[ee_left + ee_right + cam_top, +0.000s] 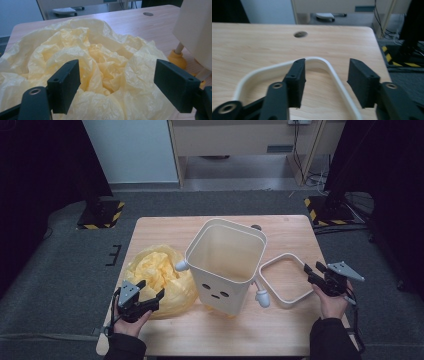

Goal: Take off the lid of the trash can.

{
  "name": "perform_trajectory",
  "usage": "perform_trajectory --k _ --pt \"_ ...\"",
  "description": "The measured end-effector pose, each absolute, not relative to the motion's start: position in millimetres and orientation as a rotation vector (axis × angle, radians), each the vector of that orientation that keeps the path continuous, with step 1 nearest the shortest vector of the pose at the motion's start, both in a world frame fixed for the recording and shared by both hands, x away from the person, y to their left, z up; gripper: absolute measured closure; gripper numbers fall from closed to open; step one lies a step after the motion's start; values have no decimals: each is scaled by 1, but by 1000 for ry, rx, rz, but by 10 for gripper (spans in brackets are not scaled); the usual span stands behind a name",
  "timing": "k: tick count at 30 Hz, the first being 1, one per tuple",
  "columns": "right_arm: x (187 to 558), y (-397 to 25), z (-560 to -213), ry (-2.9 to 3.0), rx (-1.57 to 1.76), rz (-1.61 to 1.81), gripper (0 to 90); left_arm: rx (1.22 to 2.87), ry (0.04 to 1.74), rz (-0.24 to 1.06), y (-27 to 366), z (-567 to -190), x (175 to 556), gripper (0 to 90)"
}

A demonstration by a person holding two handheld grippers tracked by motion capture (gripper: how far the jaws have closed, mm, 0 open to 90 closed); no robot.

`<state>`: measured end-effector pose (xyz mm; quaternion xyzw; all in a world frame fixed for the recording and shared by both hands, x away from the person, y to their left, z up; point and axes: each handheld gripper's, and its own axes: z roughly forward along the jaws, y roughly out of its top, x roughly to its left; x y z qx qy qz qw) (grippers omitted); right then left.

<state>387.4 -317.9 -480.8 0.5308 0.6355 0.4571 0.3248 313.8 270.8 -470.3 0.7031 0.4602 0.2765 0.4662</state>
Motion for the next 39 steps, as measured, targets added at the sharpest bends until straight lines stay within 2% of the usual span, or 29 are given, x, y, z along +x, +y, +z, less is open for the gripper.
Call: perform_trajectory --k 11,17,28,39 --pt "376 -280 -457 1708 1303 1312 335 1674 1031 733 262 -449 316 215" --pt "361 -270 -448 1735 1255 1375 311 1648 997 715 254 -439 324 231" --pt "346 -268 -445 1764 1216 1378 241 1677 1060 732 262 -450 324 237" --pt "353 -271 -466 1847 1317 1275 168 1733 1213 729 280 -468 319 229"
